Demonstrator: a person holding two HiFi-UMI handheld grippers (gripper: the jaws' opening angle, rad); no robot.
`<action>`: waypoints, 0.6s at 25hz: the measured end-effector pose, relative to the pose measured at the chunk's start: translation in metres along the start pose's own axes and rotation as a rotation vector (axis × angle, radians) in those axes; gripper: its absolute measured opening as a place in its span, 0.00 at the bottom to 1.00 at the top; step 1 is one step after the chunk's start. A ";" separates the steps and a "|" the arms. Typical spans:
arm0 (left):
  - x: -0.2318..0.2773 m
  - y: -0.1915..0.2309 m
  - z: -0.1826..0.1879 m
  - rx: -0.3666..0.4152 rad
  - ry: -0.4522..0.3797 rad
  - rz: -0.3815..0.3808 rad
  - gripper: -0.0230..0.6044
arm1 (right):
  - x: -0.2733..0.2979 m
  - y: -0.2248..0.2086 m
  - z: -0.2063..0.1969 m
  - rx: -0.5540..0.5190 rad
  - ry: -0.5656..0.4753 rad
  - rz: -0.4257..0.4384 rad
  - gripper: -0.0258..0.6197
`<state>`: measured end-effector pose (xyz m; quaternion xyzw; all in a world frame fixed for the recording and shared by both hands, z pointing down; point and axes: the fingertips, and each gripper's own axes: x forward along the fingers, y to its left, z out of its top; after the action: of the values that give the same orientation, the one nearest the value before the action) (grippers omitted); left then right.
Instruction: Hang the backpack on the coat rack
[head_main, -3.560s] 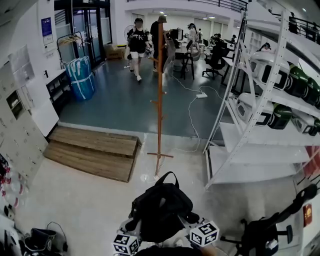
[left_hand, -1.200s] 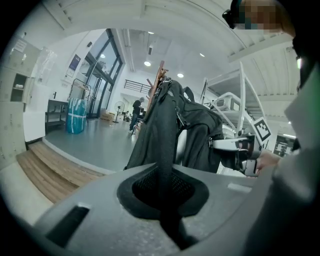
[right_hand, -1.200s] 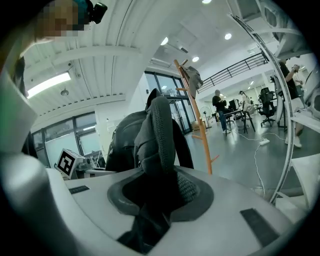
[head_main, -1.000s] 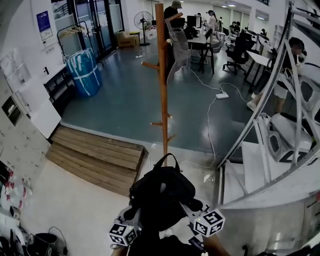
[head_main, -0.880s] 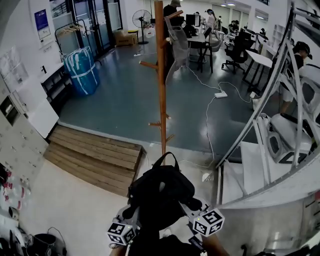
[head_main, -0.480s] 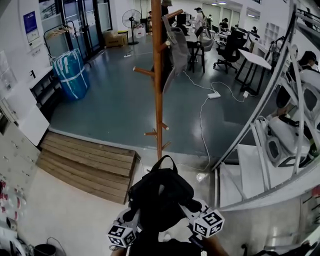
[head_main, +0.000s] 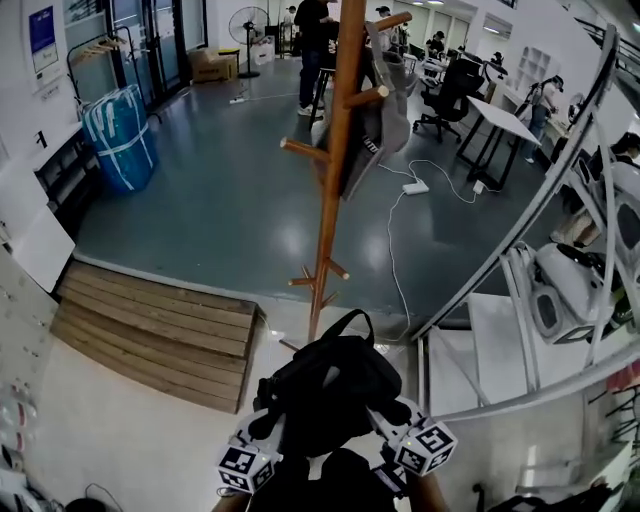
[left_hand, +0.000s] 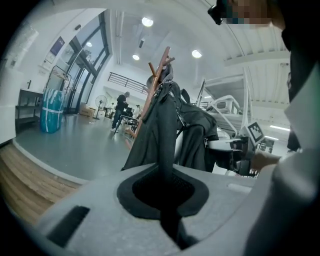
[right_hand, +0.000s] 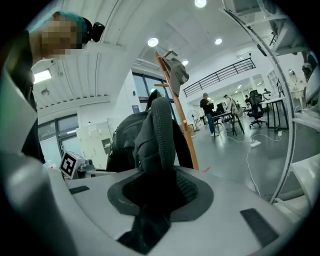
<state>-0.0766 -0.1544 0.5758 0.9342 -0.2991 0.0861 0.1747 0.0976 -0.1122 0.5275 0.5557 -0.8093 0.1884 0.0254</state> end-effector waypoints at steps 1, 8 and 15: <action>0.005 0.004 0.002 0.006 -0.001 -0.003 0.07 | 0.005 -0.003 0.002 0.002 0.000 -0.002 0.20; 0.027 0.013 0.007 -0.030 -0.020 0.032 0.07 | 0.027 -0.027 0.014 -0.022 0.022 0.031 0.20; 0.046 0.010 0.009 -0.084 -0.031 0.137 0.07 | 0.043 -0.053 0.021 -0.038 0.069 0.132 0.20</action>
<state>-0.0450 -0.1895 0.5819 0.9045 -0.3685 0.0707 0.2029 0.1325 -0.1742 0.5334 0.4936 -0.8463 0.1936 0.0514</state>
